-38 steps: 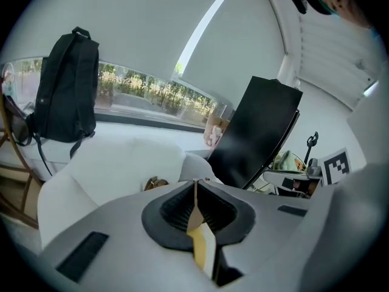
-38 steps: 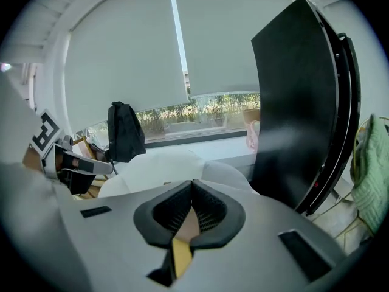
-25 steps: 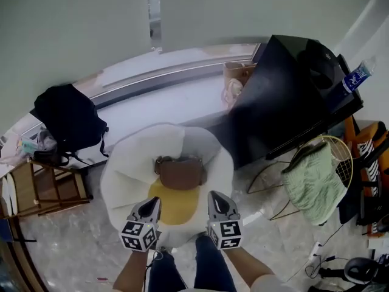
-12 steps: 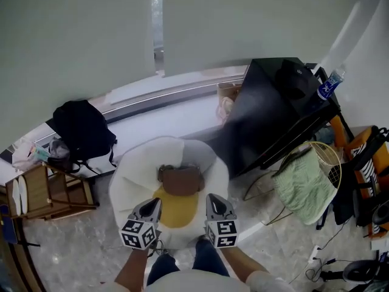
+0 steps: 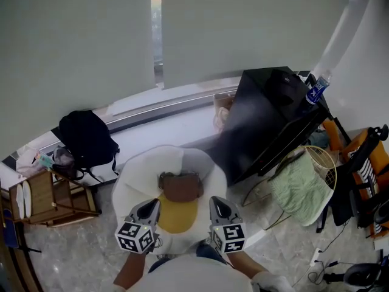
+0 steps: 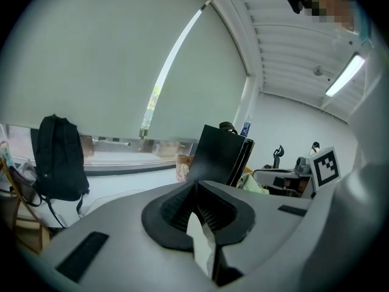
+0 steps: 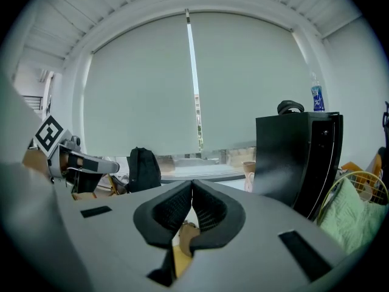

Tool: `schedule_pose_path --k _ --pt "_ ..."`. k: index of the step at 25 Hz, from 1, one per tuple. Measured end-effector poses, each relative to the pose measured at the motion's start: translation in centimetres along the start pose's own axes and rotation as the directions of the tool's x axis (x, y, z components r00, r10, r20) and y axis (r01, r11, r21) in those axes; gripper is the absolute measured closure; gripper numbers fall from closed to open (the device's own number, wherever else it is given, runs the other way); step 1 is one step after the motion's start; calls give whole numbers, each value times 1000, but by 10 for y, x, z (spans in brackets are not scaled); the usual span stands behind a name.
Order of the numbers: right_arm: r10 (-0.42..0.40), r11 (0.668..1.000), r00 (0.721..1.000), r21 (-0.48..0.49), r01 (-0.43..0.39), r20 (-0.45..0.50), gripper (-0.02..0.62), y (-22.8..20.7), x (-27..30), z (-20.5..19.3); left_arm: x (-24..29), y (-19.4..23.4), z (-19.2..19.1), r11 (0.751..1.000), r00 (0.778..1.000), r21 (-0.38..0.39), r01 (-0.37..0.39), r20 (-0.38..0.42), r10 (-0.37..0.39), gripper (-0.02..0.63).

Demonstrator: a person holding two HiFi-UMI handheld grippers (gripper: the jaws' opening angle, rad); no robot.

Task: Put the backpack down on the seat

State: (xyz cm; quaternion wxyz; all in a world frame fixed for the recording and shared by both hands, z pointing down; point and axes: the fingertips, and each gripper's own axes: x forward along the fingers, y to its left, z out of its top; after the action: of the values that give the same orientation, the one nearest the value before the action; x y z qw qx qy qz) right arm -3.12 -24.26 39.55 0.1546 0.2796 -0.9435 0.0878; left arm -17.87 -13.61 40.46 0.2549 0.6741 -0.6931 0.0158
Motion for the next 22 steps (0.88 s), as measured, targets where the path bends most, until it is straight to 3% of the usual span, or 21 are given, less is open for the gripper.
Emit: schedule_pose_path --k 3,9,14,22 --pt "19 998 1000 51 -20 9 565 2 -12 9 -7 -11 14 999 999 16 28 25 -28 563" --pt "22 1000 997 13 -23 71 565 2 -28 39 -25 -30 32 997 996 40 71 57 -73 563" --pt "41 997 989 58 -49 139 565 8 -33 61 -40 -35 48 995 991 55 87 100 -92 563" --pt "71 995 991 69 -78 110 565 21 -38 58 -66 -31 61 996 988 77 46 146 -57 563"
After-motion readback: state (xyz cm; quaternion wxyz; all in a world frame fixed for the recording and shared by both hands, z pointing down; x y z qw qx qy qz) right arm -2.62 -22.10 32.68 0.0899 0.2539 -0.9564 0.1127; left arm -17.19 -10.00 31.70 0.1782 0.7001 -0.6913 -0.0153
